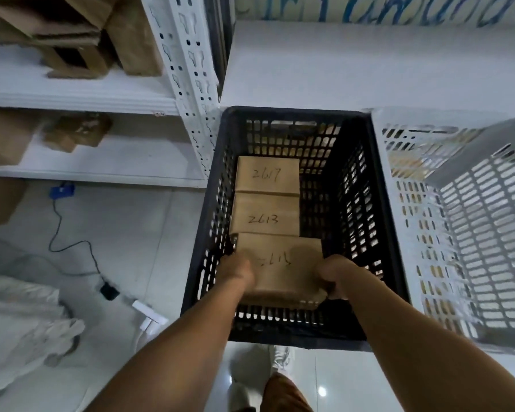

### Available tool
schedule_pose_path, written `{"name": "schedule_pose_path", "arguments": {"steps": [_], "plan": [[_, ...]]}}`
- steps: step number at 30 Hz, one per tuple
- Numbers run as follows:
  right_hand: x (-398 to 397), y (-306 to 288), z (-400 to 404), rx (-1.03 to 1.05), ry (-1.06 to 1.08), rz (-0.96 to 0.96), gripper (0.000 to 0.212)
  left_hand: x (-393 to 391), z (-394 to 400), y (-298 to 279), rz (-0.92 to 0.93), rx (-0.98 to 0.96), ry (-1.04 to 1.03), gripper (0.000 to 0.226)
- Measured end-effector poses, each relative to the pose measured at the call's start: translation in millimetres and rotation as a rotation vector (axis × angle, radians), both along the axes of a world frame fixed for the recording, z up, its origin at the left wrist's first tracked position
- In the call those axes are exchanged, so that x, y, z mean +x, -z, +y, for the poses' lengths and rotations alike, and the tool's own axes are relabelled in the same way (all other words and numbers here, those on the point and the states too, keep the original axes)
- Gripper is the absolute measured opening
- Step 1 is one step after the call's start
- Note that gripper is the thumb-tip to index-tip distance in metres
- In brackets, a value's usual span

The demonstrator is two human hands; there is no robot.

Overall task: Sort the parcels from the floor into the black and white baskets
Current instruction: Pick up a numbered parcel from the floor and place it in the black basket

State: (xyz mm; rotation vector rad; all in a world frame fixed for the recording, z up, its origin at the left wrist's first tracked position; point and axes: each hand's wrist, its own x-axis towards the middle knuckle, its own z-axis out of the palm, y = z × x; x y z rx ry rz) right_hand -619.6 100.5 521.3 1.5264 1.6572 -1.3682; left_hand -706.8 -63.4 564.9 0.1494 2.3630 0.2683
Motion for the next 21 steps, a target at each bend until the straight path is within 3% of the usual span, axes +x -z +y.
{"name": "schedule_pose_path", "arguments": {"steps": [4,7,11,15,21], "plan": [[-8,20,-5,-0.038,0.001,0.009,0.029,1,5,11,-0.054,-0.018,0.065,0.040],[-13,29,-7,-0.064,0.036,0.007,0.040,5,9,16,-0.103,-0.008,0.082,0.057],[-20,32,-10,-0.080,-0.016,0.006,0.037,11,13,21,-0.085,-0.046,0.088,0.082],[-27,36,-20,-0.098,-0.113,0.016,0.040,14,18,25,-0.078,-0.052,0.178,0.081],[-21,29,-26,-0.124,-0.054,0.031,0.041,13,11,36,-0.085,0.028,0.145,0.073]]}}
